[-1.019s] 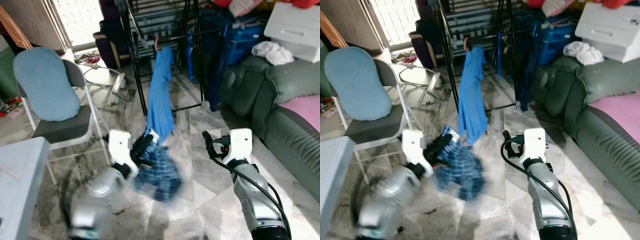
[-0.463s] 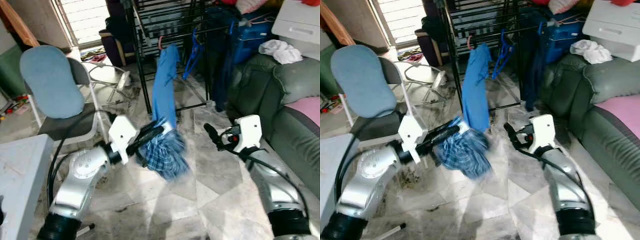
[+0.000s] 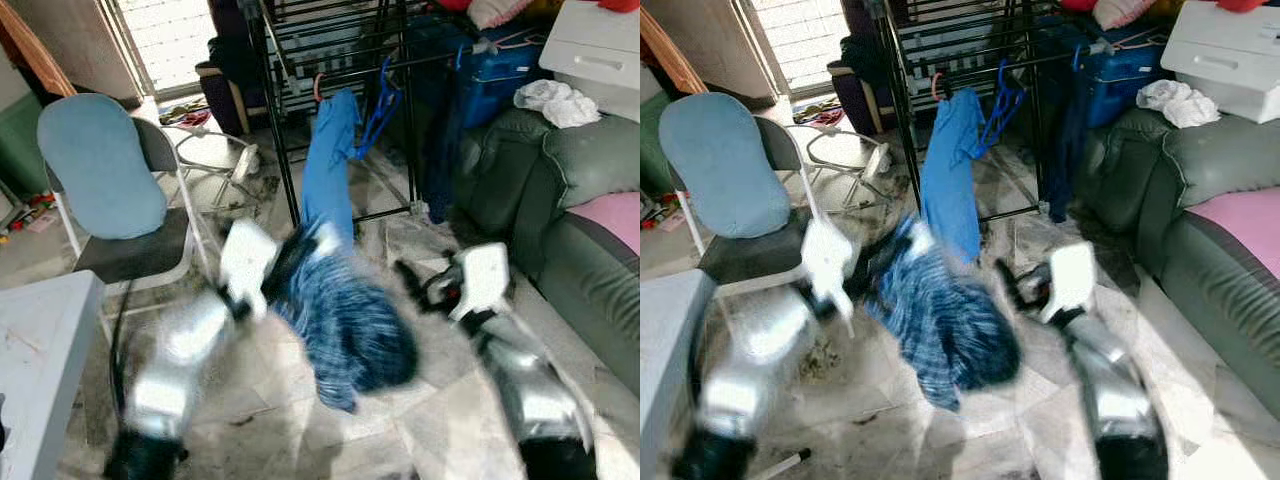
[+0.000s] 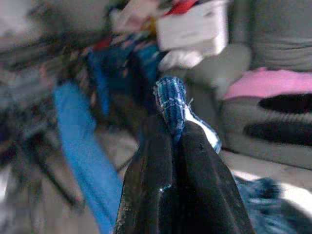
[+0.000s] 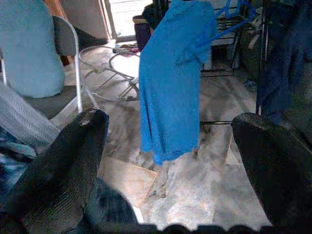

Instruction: Hang hanger

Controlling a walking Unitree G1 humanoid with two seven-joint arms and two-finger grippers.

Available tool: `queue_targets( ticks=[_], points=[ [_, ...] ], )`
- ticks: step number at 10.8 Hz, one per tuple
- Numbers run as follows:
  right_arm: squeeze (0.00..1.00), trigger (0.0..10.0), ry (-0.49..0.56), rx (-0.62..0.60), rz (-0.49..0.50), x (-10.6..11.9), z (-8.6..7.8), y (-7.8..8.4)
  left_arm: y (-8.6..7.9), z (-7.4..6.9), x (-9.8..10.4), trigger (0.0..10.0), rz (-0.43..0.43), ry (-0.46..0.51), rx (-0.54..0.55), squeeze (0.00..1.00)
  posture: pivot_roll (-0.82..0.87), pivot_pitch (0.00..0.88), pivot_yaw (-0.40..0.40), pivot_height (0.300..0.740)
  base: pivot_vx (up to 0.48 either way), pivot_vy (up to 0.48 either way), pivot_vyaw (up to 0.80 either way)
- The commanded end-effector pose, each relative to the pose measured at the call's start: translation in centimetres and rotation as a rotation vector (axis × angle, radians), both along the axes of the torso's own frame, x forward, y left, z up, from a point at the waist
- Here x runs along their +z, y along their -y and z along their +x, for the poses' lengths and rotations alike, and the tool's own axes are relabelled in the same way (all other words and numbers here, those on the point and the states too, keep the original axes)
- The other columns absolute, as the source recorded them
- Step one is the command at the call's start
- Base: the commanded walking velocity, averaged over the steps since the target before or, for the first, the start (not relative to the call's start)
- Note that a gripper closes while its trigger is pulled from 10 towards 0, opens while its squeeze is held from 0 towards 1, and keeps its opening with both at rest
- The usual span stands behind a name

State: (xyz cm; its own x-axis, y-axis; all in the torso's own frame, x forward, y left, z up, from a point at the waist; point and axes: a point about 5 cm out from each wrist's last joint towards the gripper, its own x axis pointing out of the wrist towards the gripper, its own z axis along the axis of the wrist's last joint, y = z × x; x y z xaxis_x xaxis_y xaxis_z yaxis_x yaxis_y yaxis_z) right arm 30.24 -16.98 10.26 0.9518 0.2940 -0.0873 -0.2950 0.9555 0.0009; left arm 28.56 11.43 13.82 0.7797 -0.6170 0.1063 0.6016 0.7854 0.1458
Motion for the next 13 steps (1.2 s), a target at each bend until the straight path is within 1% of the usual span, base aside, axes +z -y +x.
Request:
queue_targets(
  ticks=[1,3,4,5,6,7,8,9,10,11,12,13],
  points=[
    [0.00,10.0,0.032,0.009,0.002,0.9,0.1,-0.6,-1.0,0.1,0.2,10.0,-0.016,0.006,0.060,0.00,-0.13,0.000,0.116,0.740,0.000,0.000,0.00],
    [0.00,10.0,0.029,0.013,0.009,0.7,-0.3,-1.0,-1.4,-1.0,-1.0,10.0,-0.102,-0.046,0.142,0.00,-0.14,0.000,0.104,0.740,0.000,0.000,0.00],
    [0.00,10.0,0.022,0.026,0.005,0.5,-0.4,-1.3,-1.0,-1.1,-1.2,10.0,-0.114,-0.054,0.151,0.00,-0.14,0.000,0.104,0.740,0.000,0.000,0.00],
    [0.00,10.0,0.026,0.035,-0.005,0.5,-0.3,-1.6,-0.6,-1.0,-1.1,10.0,-0.117,-0.050,0.140,0.00,-0.14,0.000,0.107,0.740,0.000,0.000,0.00],
    [0.00,10.0,0.037,0.021,0.009,1.0,0.3,-1.7,0.2,-0.5,-0.2,10.0,-0.095,-0.008,0.085,0.00,-0.12,0.000,0.102,0.740,0.000,0.000,0.00],
    [0.00,10.0,0.001,0.016,0.098,1.5,1.1,-1.5,0.5,-0.3,1.4,10.0,-0.071,0.054,0.026,0.00,-0.11,0.000,0.092,0.740,0.000,0.000,0.00],
    [0.00,10.0,-0.058,0.036,0.191,2.1,1.9,-1.2,0.6,-0.2,2.2,10.0,-0.037,0.098,-0.013,0.00,-0.11,0.000,0.084,0.740,0.000,0.000,0.00],
    [0.00,10.0,-0.012,0.038,0.118,3.3,2.8,-0.1,0.8,-0.1,2.6,10.0,-0.013,0.116,-0.054,0.00,-0.12,0.000,0.081,0.740,0.000,0.000,0.00],
    [0.00,10.0,0.003,0.018,0.081,3.9,3.4,1.2,0.9,0.1,2.4,10.0,0.038,0.139,-0.084,0.00,-0.15,0.000,0.079,0.740,0.000,0.000,0.00],
    [0.00,10.0,0.027,-0.015,0.076,5.0,3.2,2.4,0.7,0.2,2.3,10.0,0.114,0.179,-0.103,0.00,-0.15,0.000,0.081,0.740,0.000,0.000,0.00],
    [0.00,10.0,0.023,-0.040,0.070,5.0,2.8,3.1,0.5,1.0,2.2,10.0,0.133,0.160,-0.063,0.00,-0.20,0.000,0.110,0.740,0.000,0.000,0.00],
    [0.00,10.0,0.024,-0.070,0.065,4.7,2.4,3.5,0.3,1.4,1.9,10.0,0.102,0.126,-0.061,0.00,-0.22,0.000,0.127,0.740,0.000,0.000,0.00]
  ],
)
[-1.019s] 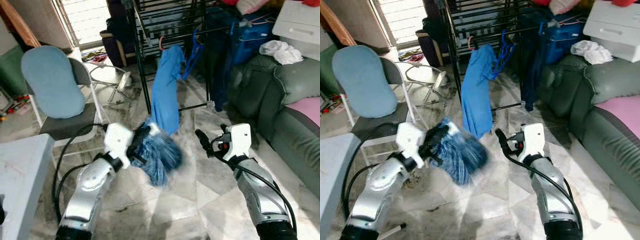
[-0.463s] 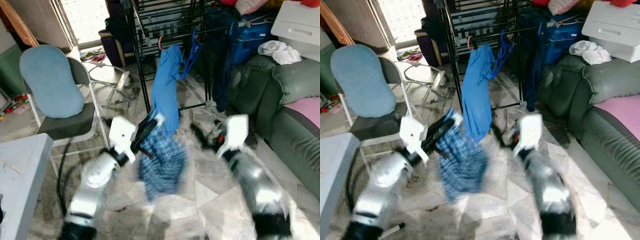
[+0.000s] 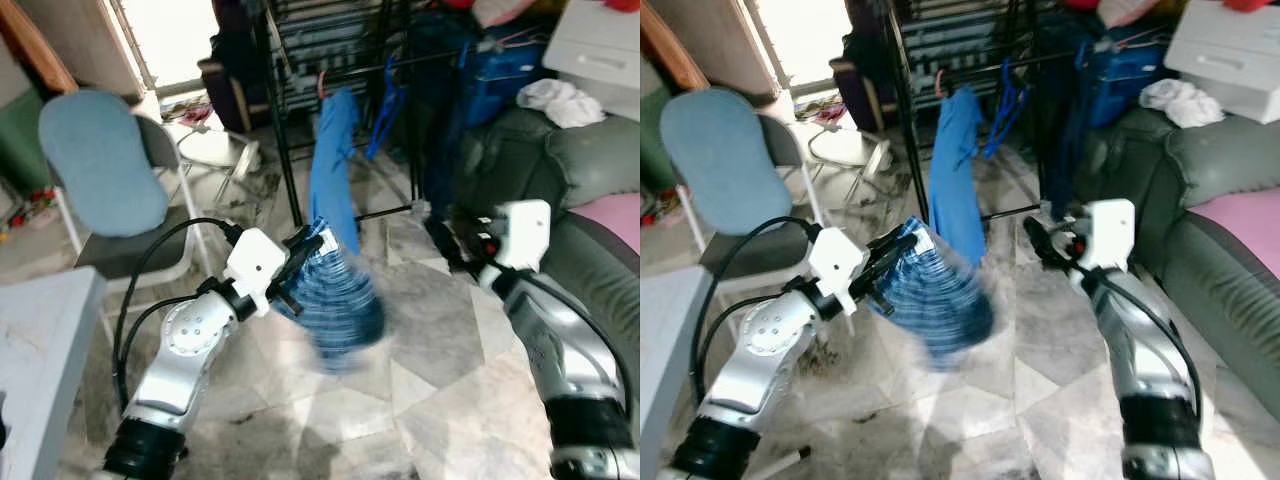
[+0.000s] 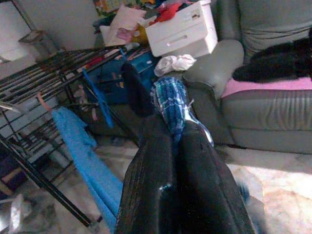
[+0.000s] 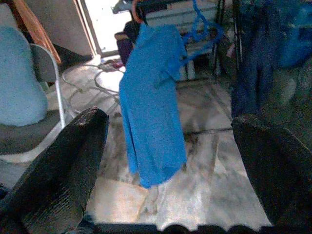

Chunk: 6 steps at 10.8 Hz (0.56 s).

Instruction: Hang hanger

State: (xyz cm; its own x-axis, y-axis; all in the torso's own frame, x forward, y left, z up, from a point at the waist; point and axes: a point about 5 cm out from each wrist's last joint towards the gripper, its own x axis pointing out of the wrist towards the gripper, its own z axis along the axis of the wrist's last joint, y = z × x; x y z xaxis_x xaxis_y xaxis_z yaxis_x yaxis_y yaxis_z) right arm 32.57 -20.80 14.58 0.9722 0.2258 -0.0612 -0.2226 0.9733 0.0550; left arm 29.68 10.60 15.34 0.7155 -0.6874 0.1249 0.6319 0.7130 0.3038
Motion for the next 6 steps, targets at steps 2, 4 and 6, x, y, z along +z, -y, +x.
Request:
queue_targets(
  ticks=[2,4,6],
  points=[
    [0.00,10.0,0.017,-0.045,0.011,-0.5,-1.0,-0.3,-0.5,0.3,-0.3,10.0,-0.099,-0.042,0.043,0.00,-0.21,0.000,0.145,0.740,0.000,0.000,0.00],
    [0.00,10.0,0.001,-0.058,0.012,-1.4,-1.6,-0.6,-0.4,-0.1,-1.0,10.0,-0.130,-0.063,0.075,0.00,-0.20,0.000,0.151,0.740,0.253,0.000,0.00],
    [0.00,10.0,0.007,-0.064,0.008,-1.3,-1.3,-0.9,-0.2,-0.5,-1.2,10.0,-0.135,-0.072,0.061,0.00,-0.20,0.000,0.159,0.740,0.302,0.000,0.00]
  ],
)
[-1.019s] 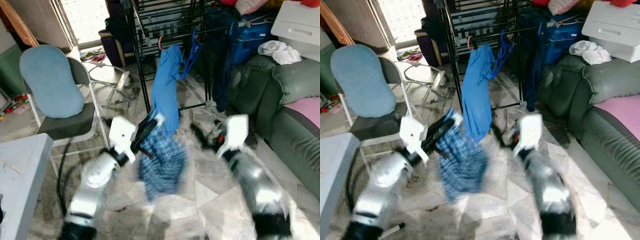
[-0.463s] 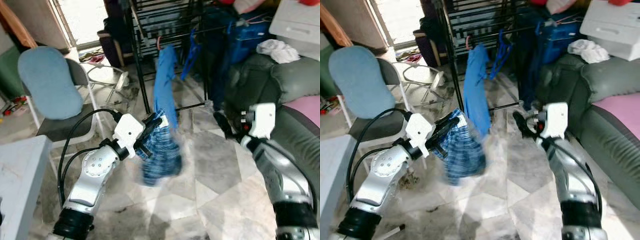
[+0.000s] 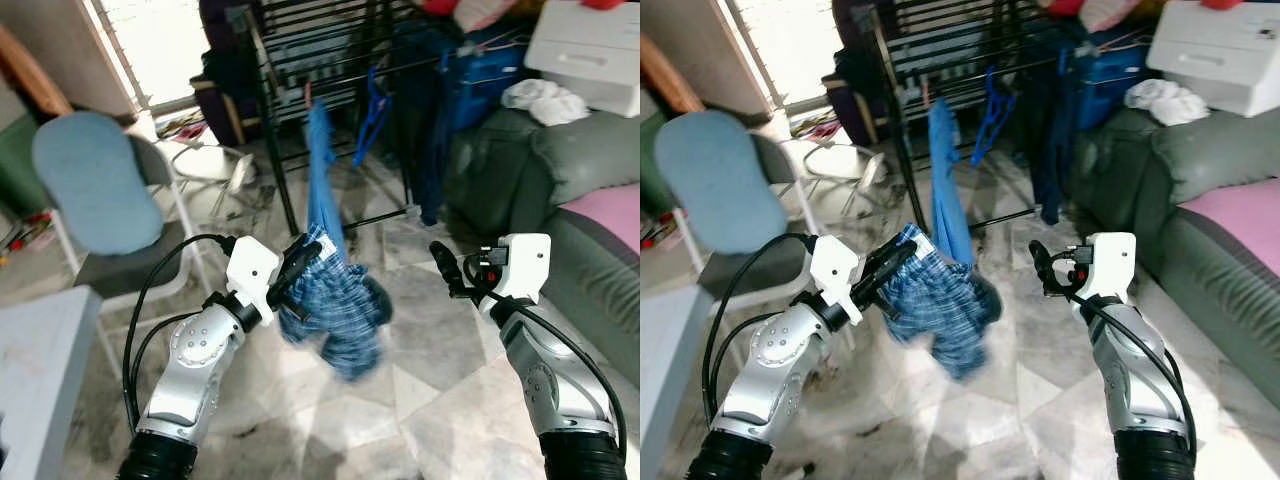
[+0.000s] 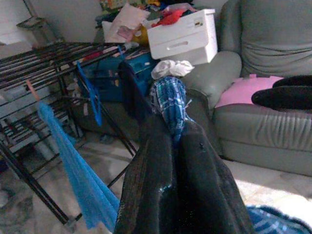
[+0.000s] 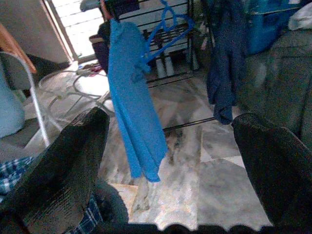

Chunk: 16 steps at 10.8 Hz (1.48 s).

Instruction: Hang hanger

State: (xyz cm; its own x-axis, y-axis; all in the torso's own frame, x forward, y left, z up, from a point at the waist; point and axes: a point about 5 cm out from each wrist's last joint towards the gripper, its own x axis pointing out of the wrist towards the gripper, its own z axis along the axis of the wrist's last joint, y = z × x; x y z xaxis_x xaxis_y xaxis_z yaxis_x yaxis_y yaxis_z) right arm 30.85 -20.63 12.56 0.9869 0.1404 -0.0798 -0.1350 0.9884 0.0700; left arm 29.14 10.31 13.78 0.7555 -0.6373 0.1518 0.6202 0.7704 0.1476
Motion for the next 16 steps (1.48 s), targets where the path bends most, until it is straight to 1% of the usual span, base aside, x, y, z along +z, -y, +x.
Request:
queue_targets(
  ticks=[1,3,5,6,8,10,12,14,16],
  points=[
    [0.00,10.0,0.030,0.022,-0.011,0.8,0.4,-0.6,-0.4,0.2,0.2,10.0,0.000,0.008,0.017,0.00,-0.22,0.000,0.151,0.740,0.337,0.000,0.00],
    [0.00,10.0,0.028,0.015,-0.033,0.8,0.1,-0.3,0.1,0.5,0.1,10.0,-0.018,0.009,0.026,0.00,-0.24,0.000,0.141,0.740,0.345,0.000,0.00],
    [0.00,10.0,0.014,0.019,-0.047,0.4,-0.3,-0.2,0.6,0.4,0.0,10.0,-0.027,0.006,0.032,0.00,-0.23,0.000,0.122,0.740,0.371,0.000,0.00],
    [0.00,10.0,0.009,0.022,-0.050,0.2,-0.3,-0.4,0.5,0.3,-0.1,10.0,-0.029,0.004,0.039,0.00,-0.22,0.000,0.114,0.740,0.371,0.000,0.00],
    [0.00,10.0,0.014,0.063,-0.058,0.3,-0.1,-1.6,0.3,-0.1,-0.5,10.0,-0.029,-0.004,0.058,0.00,-0.22,0.000,0.094,0.740,0.373,0.000,0.00],
    [0.00,10.0,0.020,0.082,-0.063,0.3,-0.4,-2.3,0.4,-0.5,-0.6,10.0,-0.039,-0.009,0.072,0.00,-0.19,0.000,0.089,0.740,0.375,0.000,0.00],
    [0.00,10.0,0.018,0.059,-0.053,0.1,-0.6,-2.6,0.4,-1.1,-0.7,10.0,-0.032,-0.022,0.056,0.00,-0.18,0.000,0.099,0.740,0.381,0.000,0.00],
    [0.00,10.0,0.030,0.043,-0.051,0.5,-1.0,-2.7,0.6,-1.5,-0.6,10.0,-0.032,-0.033,0.043,0.00,-0.18,0.000,0.105,0.740,0.379,0.000,0.00],
    [0.00,10.0,0.017,0.030,-0.064,0.1,-1.7,-2.5,0.6,-2.0,-1.1,10.0,-0.031,-0.061,0.033,0.00,-0.18,0.019,0.105,0.740,0.358,0.313,0.00]
  ],
)
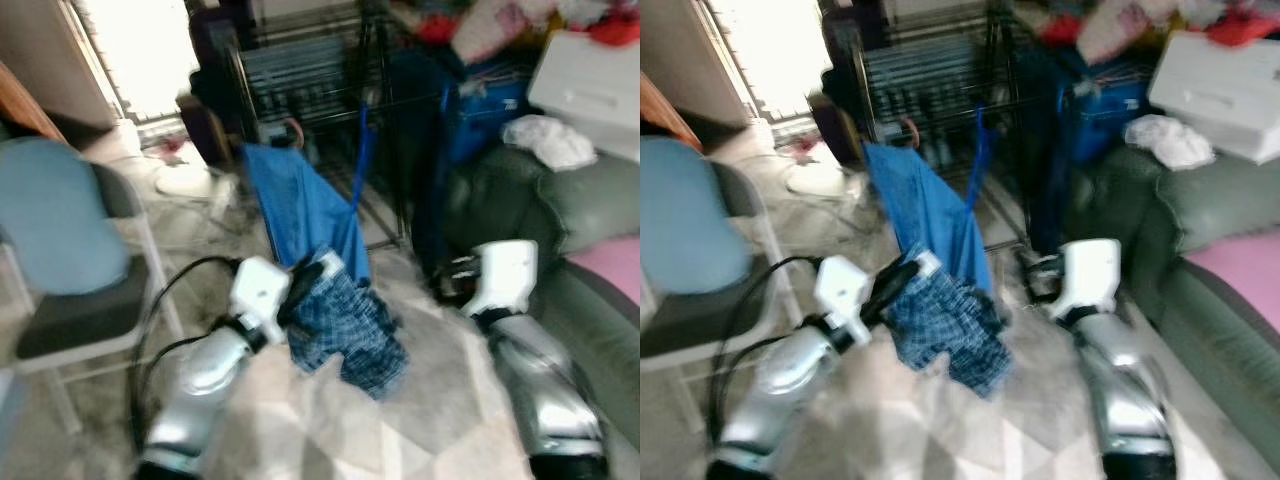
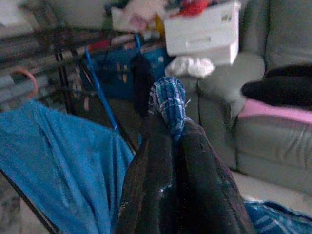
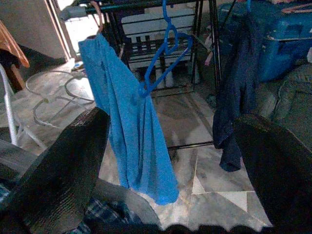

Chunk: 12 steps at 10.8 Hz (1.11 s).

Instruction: Hang hanger

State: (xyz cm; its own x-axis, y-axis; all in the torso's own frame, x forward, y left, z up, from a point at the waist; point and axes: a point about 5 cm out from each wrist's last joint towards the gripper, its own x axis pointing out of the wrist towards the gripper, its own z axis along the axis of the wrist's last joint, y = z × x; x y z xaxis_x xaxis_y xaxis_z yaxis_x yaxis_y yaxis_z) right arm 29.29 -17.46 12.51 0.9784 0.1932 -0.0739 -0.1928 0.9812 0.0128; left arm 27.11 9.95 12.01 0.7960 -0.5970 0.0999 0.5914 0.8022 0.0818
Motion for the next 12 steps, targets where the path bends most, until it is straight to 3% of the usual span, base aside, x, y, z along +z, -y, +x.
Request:
queue_targets(
  ticks=[1,7,10,12],
  points=[
    [0.00,10.0,-0.001,-0.028,-0.011,0.2,-0.3,0.7,0.3,0.0,0.6,10.0,-0.012,0.015,-0.015,0.00,-0.19,0.020,0.102,0.740,0.341,0.337,0.00],
    [0.00,10.0,0.001,-0.006,-0.030,0.5,-0.6,-0.1,0.8,0.0,0.5,10.0,-0.012,0.004,0.033,0.00,-0.19,0.033,0.097,0.740,0.341,0.337,0.00],
    [0.00,10.0,-0.003,-0.108,-0.066,0.3,-0.9,0.7,1.3,-0.1,0.3,10.0,-0.004,-0.003,0.027,0.00,-0.20,0.037,0.104,0.740,0.356,0.320,0.00],
    [0.00,10.0,-0.011,-0.166,-0.085,0.2,-0.6,1.7,1.4,0.3,0.4,10.0,0.000,-0.004,0.064,0.00,-0.21,0.031,0.101,0.740,0.234,0.000,-0.22]
  ],
)
